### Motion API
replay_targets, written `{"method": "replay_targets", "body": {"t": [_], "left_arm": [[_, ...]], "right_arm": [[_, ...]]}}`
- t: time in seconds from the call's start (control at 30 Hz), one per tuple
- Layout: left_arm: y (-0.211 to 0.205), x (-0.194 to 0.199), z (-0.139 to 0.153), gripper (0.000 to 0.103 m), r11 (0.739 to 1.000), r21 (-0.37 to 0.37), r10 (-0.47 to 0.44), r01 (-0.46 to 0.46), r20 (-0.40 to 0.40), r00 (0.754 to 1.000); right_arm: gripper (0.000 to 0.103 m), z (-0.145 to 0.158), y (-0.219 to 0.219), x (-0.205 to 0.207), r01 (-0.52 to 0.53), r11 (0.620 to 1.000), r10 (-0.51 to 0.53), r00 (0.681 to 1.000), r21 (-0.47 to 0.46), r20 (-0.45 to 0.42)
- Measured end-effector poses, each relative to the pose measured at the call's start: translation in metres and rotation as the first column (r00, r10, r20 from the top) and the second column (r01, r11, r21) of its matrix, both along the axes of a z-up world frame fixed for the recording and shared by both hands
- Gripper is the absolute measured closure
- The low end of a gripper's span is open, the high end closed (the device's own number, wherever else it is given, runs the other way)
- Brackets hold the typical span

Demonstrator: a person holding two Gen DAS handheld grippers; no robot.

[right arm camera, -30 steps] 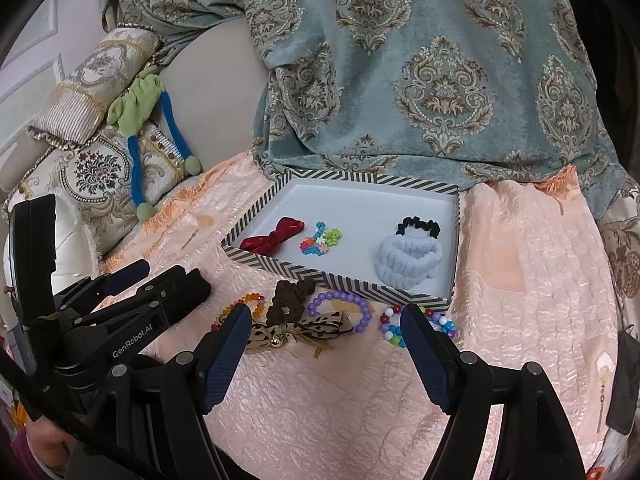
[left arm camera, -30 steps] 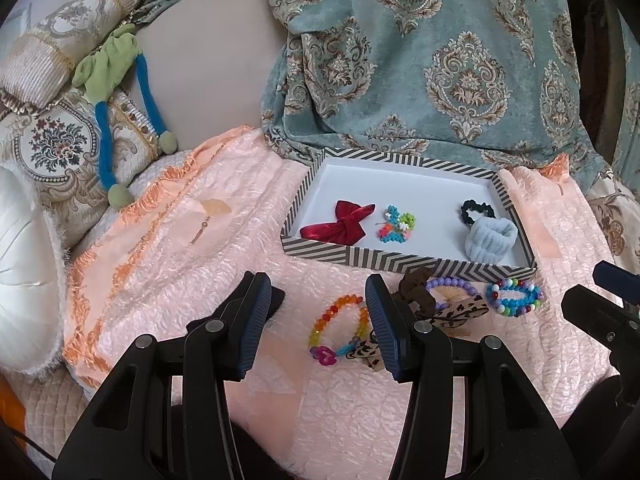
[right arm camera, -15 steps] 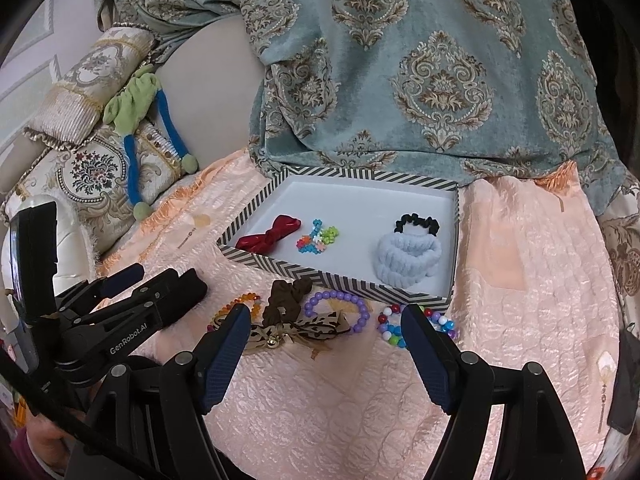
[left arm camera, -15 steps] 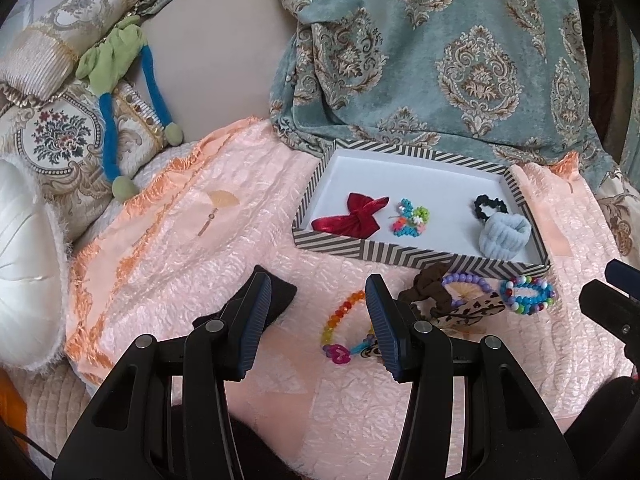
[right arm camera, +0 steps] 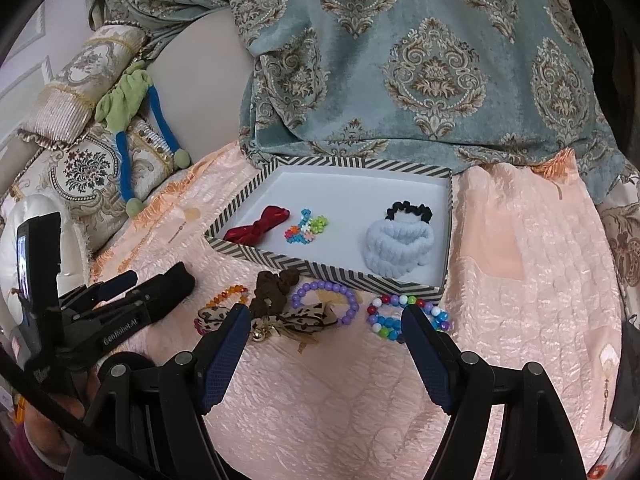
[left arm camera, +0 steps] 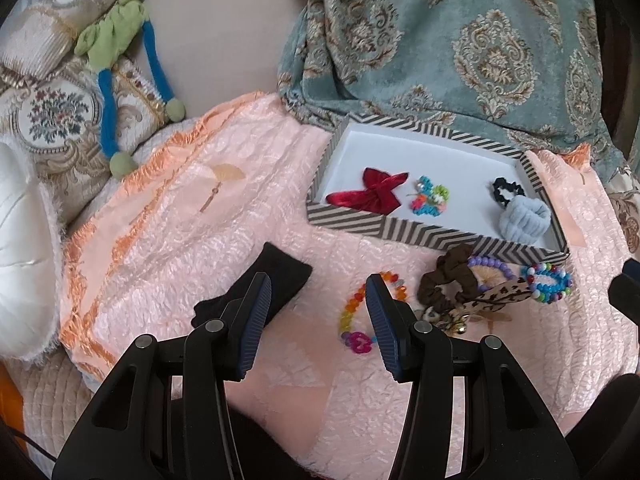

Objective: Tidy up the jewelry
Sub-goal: 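Grasp the black hair clip with the left tool while the right tool grasps the brown leopard-bow scrunchie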

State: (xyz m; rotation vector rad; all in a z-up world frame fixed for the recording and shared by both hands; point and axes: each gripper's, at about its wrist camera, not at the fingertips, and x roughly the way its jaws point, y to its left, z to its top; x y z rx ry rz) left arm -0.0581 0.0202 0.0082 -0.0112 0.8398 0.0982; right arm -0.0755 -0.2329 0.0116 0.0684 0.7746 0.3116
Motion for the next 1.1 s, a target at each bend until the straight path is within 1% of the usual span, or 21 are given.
{"method": "replay_targets", "body": {"t": [0.07, 0.13, 0.2, 0.23, 0.3, 0.33, 0.37, 0.43, 0.47, 0.53, 0.57, 0.63, 0.7, 0.77, 0.87, 0.9, 0.93, 1.0, 1.03, 1.07, 1.1], "left_arm": [[0.010, 0.003, -0.003, 0.054, 0.999, -0.038, 0.002, -0.002, -0.016, 1.000], [0.023, 0.007, -0.006, 0.054, 0.995, -0.097, -0.005, 0.001, -0.040, 0.999], [0.039, 0.011, -0.008, 0.054, 0.987, -0.164, -0.004, -0.006, -0.059, 0.998], [0.046, 0.012, -0.008, 0.054, 0.983, -0.186, 0.000, -0.012, -0.063, 0.998], [0.062, 0.015, -0.007, 0.050, 0.974, -0.226, 0.007, -0.024, -0.077, 0.997], [0.070, 0.017, -0.007, 0.043, 0.967, -0.252, 0.012, -0.033, -0.084, 0.996], [0.075, 0.018, -0.007, 0.040, 0.962, -0.269, 0.015, -0.038, -0.087, 0.996], [0.089, 0.020, -0.007, 0.038, 0.946, -0.321, 0.023, -0.052, -0.096, 0.995], [0.093, 0.022, -0.007, 0.035, 0.942, -0.330, 0.025, -0.056, -0.099, 0.995], [0.098, 0.023, -0.009, 0.031, 0.943, -0.327, 0.023, -0.058, -0.109, 0.994], [0.098, 0.025, -0.011, 0.031, 0.948, -0.314, 0.015, -0.051, -0.116, 0.993], [0.095, 0.029, -0.017, 0.031, 0.962, -0.272, -0.016, -0.024, -0.144, 0.989], [0.090, 0.033, -0.027, 0.031, 0.973, -0.230, -0.043, 0.001, -0.177, 0.983], [0.089, 0.035, -0.036, 0.031, 0.980, -0.201, -0.052, 0.012, -0.198, 0.979], [0.084, 0.042, -0.052, 0.031, 0.991, -0.132, -0.064, 0.033, -0.235, 0.970], [0.082, 0.044, -0.057, 0.031, 0.993, -0.110, -0.068, 0.041, -0.246, 0.967], [0.080, 0.046, -0.061, 0.031, 0.993, -0.102, -0.079, 0.055, -0.252, 0.964], [0.076, 0.047, -0.067, 0.036, 0.992, -0.105, -0.101, 0.077, -0.253, 0.962], [0.076, 0.048, -0.069, 0.051, 0.991, -0.107, -0.102, 0.078, -0.249, 0.963], [0.077, 0.049, -0.071, 0.063, 0.991, -0.115, -0.097, 0.070, -0.251, 0.963], [0.079, 0.051, -0.072, 0.066, 0.989, -0.131, -0.096, 0.065, -0.252, 0.963]], "right_arm": [[0.028, -0.006, -0.004, 0.001, -0.013, 1.000, 0.013, 1.000, 0.012, -0.014], [0.028, -0.015, -0.008, 0.003, -0.020, 1.000, 0.020, 0.999, 0.012, -0.040], [0.028, -0.021, -0.009, 0.005, -0.027, 1.000, 0.027, 0.998, 0.001, -0.055], [0.028, -0.023, -0.009, 0.005, -0.030, 1.000, 0.030, 0.998, 0.000, -0.059], [0.028, -0.026, -0.010, 0.007, -0.044, 0.999, 0.046, 0.997, 0.023, -0.065], [0.028, -0.026, -0.010, 0.009, -0.051, 0.998, 0.053, 0.996, 0.034, -0.066], [0.029, -0.027, -0.008, 0.011, -0.061, 0.997, 0.064, 0.996, 0.049, -0.068], [0.031, -0.028, -0.001, 0.015, -0.081, 0.995, 0.085, 0.994, 0.060, -0.071], [0.031, -0.028, 0.003, 0.018, -0.091, 0.994, 0.095, 0.993, 0.059, -0.070], [0.031, -0.030, 0.014, 0.025, -0.115, 0.992, 0.118, 0.991, 0.057, -0.065], [0.031, -0.032, 0.020, 0.030, -0.122, 0.991, 0.126, 0.990, 0.060, -0.062], [0.030, -0.036, 0.027, 0.040, -0.125, 0.989, 0.130, 0.989, 0.085, -0.065], [0.030, -0.044, 0.036, 0.052, -0.145, 0.983, 0.155, 0.984, 0.110, -0.087], [0.030, -0.051, 0.045, 0.062, -0.156, 0.984, 0.165, 0.981, 0.090, -0.099], [0.031, -0.061, 0.055, 0.076, -0.175, 0.982, 0.182, 0.976, 0.072, -0.118], [0.034, -0.064, 0.058, 0.080, -0.183, 0.981, 0.191, 0.974, 0.069, -0.124], [0.052, -0.068, 0.061, 0.083, -0.190, 0.980, 0.197, 0.972, 0.065, -0.129], [0.075, -0.078, 0.067, 0.092, -0.216, 0.974, 0.225, 0.960, 0.070, -0.165], [0.080, -0.083, 0.069, 0.095, -0.224, 0.971, 0.235, 0.953, 0.081, -0.189], [0.083, -0.088, 0.070, 0.097, -0.226, 0.970, 0.239, 0.950, 0.088, -0.202], [0.086, -0.088, 0.070, 0.095, -0.227, 0.970, 0.240, 0.950, 0.086, -0.198]]}}
